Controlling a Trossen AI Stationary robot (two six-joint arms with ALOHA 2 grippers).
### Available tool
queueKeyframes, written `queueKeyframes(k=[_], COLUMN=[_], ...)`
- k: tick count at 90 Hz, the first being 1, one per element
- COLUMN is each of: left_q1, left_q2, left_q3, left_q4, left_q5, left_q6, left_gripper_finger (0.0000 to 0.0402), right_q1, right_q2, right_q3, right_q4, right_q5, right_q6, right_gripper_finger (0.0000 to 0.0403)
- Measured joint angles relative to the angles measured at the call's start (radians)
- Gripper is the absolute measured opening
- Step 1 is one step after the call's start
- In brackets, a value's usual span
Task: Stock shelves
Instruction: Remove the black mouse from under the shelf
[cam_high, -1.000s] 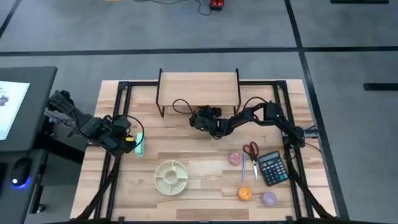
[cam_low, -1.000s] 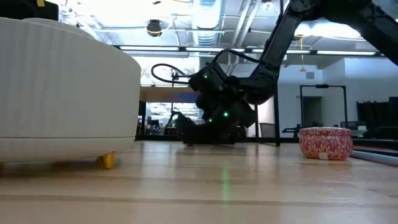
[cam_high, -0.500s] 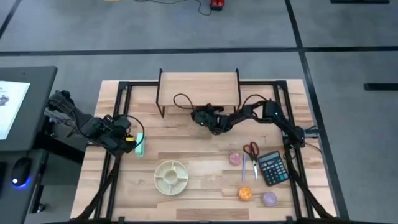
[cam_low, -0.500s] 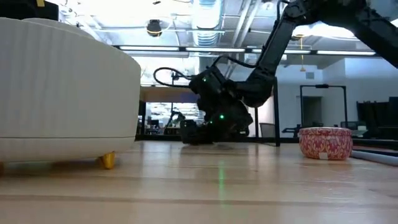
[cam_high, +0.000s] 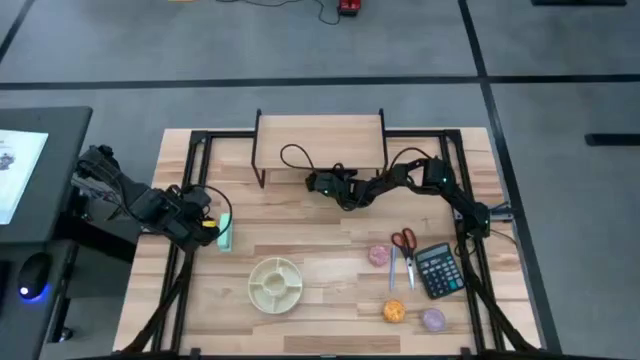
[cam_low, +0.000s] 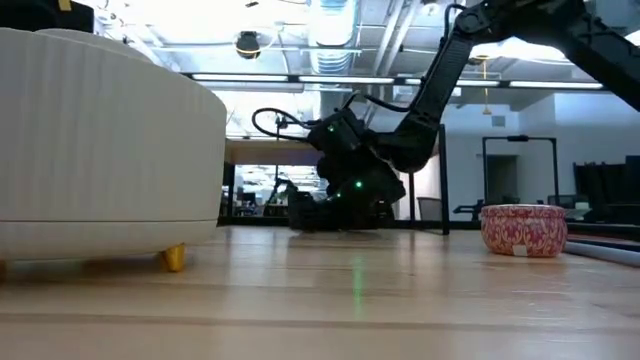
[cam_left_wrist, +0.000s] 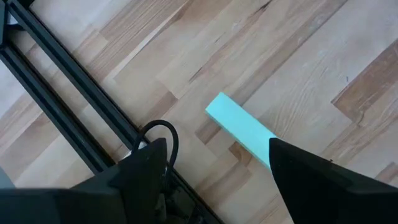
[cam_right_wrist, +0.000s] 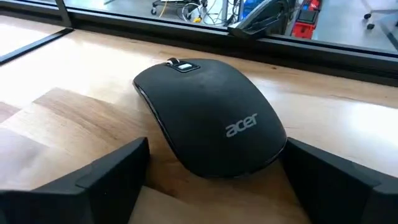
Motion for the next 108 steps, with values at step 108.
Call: queueKeyframes(k=[108], left_q1=[0.0], left_q2=[0.0], left_q3=[0.0], left_q4=[0.0], left_q5=[-0.004], left_q6=[0.002], left_gripper_finger=[0.0257], right_q1=[0.074], right_q2=[-0.013], right_q3=[0.004], right_q4=[-0.031], right_q5=[-0.02], right_q6=[0.096], right_gripper_finger=[0.0362])
